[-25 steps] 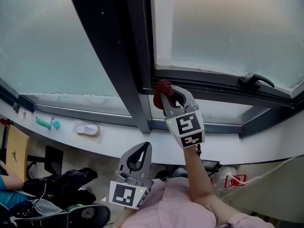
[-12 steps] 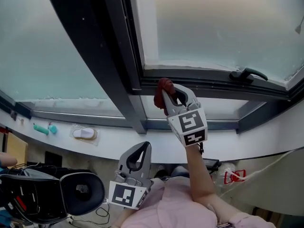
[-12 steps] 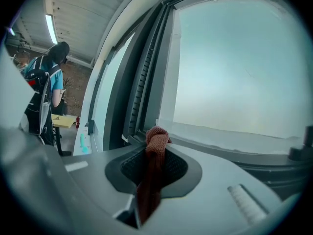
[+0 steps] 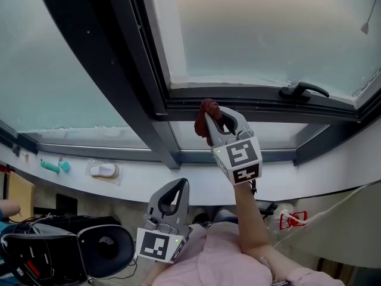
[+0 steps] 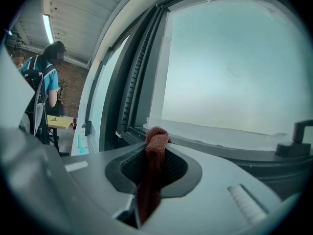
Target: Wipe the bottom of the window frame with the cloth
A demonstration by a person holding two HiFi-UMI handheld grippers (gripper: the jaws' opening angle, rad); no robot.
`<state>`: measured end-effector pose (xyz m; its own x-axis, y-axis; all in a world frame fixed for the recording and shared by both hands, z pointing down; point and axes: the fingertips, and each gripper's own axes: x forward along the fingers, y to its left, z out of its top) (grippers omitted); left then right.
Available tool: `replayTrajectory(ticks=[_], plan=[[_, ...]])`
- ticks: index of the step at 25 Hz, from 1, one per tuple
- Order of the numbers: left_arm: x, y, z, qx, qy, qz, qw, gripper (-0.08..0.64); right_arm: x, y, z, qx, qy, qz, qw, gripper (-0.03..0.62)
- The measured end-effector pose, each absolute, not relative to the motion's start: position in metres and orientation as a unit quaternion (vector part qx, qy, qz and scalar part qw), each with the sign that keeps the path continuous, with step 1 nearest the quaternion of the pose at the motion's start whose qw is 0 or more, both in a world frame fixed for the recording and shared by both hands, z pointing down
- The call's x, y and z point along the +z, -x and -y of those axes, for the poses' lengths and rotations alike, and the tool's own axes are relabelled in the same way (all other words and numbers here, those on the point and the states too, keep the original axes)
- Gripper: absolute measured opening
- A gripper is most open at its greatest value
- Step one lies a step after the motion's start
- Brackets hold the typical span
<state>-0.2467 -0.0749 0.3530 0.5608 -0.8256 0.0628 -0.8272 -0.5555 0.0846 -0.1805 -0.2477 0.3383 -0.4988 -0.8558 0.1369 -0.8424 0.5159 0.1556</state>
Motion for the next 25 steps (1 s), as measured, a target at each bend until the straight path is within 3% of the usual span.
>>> replayTrajectory(ticks=[25], plan=[[0.351, 0.215, 0.072, 0.011, -0.889, 0.455, 0.050, 0.000, 0.339, 0.123, 0.242, -0.021, -0.521, 0.848, 0.088, 0.058]])
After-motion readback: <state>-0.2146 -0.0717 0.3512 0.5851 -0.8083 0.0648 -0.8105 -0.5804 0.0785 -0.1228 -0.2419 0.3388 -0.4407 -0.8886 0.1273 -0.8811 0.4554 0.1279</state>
